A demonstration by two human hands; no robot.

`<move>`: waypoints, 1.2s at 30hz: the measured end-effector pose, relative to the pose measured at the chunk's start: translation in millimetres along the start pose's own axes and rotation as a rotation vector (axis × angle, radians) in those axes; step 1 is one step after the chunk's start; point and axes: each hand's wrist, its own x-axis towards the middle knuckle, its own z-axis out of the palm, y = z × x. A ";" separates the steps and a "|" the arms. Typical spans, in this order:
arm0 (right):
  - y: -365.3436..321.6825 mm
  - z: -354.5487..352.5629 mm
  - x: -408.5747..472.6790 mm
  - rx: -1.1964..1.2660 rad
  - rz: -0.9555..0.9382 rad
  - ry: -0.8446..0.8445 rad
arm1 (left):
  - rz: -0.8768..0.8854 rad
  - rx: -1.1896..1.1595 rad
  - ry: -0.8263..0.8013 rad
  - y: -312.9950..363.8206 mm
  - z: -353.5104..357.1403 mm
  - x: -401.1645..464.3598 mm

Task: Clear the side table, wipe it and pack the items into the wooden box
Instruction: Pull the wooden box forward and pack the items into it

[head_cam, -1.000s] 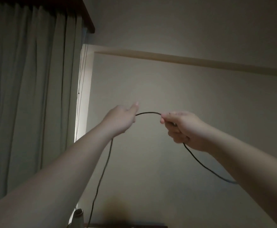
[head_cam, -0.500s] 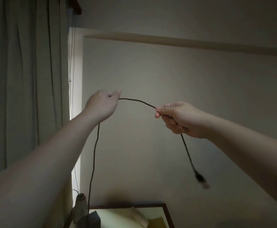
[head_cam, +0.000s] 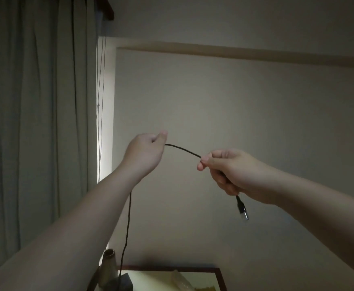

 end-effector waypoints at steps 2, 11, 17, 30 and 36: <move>4.2 -8.7 -10.1 -0.064 -0.012 -0.001 | -0.040 -0.049 0.008 -7.3 -6.5 1.8; -0.2 -21.5 -21.1 -0.102 -0.025 0.087 | 0.039 -0.078 -0.241 7.5 25.9 -19.4; -24.2 -20.3 -4.7 0.106 0.141 -0.002 | 0.163 -0.037 -0.201 32.9 42.2 -21.4; -65.7 -0.2 32.6 0.532 -0.399 0.266 | 0.127 -0.076 -0.220 -21.9 75.5 -76.0; -1.3 -15.8 39.4 -0.839 -0.316 0.207 | 0.241 -0.022 -0.051 -12.5 32.7 -71.1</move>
